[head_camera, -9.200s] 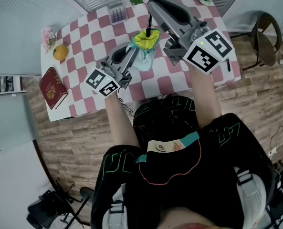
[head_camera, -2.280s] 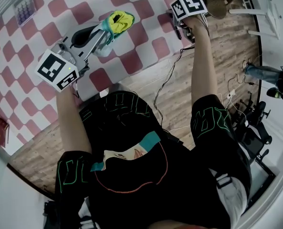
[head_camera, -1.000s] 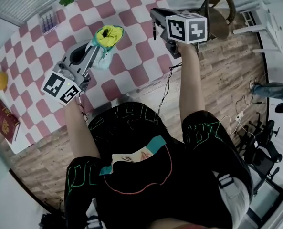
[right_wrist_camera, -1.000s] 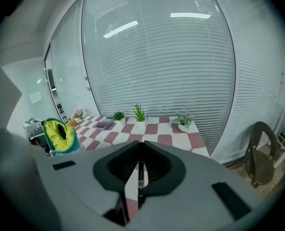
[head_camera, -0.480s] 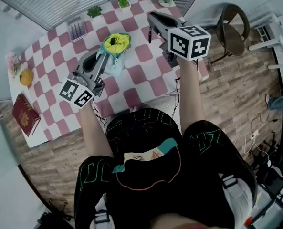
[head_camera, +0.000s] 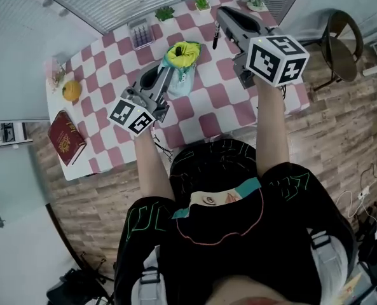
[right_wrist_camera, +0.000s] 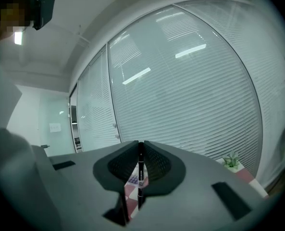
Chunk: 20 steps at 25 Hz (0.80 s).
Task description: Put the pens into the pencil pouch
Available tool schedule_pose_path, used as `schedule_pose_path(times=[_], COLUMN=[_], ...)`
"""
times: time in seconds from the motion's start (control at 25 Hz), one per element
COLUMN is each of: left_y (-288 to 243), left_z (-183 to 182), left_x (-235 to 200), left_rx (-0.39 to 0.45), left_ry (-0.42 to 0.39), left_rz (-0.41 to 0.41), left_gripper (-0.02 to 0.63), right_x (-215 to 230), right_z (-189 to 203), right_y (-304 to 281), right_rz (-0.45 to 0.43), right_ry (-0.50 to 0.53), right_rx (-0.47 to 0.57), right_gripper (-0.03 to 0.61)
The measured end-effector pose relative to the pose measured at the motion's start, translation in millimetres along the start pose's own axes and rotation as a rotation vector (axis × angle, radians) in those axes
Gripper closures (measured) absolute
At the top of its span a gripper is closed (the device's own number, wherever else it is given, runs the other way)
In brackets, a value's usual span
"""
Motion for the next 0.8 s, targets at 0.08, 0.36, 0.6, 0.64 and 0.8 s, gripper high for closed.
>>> schedule_pose_path(times=[0.08, 0.36, 0.6, 0.64, 0.8], left_y=[1.9, -0.8, -9.1, -10.5, -14.2], left_z=[-1.5, -4.6, -5.5, -5.2, -4.7], left_x=[-0.9, -2.0, 0.2, 0.9, 1.5], left_rx=[0.006, 0.024, 0.025, 0.022, 0.016], left_ry=[-0.002, -0.007, -0.014, -0.015, -0.019], left_rz=[-0.002, 0.005, 0.024, 0.027, 0.033], left_gripper=[0.614, 0.614, 0.614, 0.614, 0.614], right_x=[-8.1, -22.6, -28.3, -29.2, -35.9], right_z=[-8.7, -40.9, -55.2, -56.6, -61.8], right_y=[2.0, 9.5, 11.2, 11.0, 10.0], right_rz=[-0.008, -0.047, -0.074, -0.077, -0.106], right_ry=[0.002, 0.004, -0.006, -0.007, -0.019], right_rx=[0.032, 0.116, 0.150, 0.153, 0.170], right_gripper=[0.541, 0.541, 0.541, 0.541, 0.540])
Point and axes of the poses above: the fingertips, and each gripper's own axes: y backward along the fingers, x to its right, z out of its underside, the point moved 2 cm from there along y, backward along the fingers, and after that the axes turned 4 degrees about x, right-handed, at the moved point
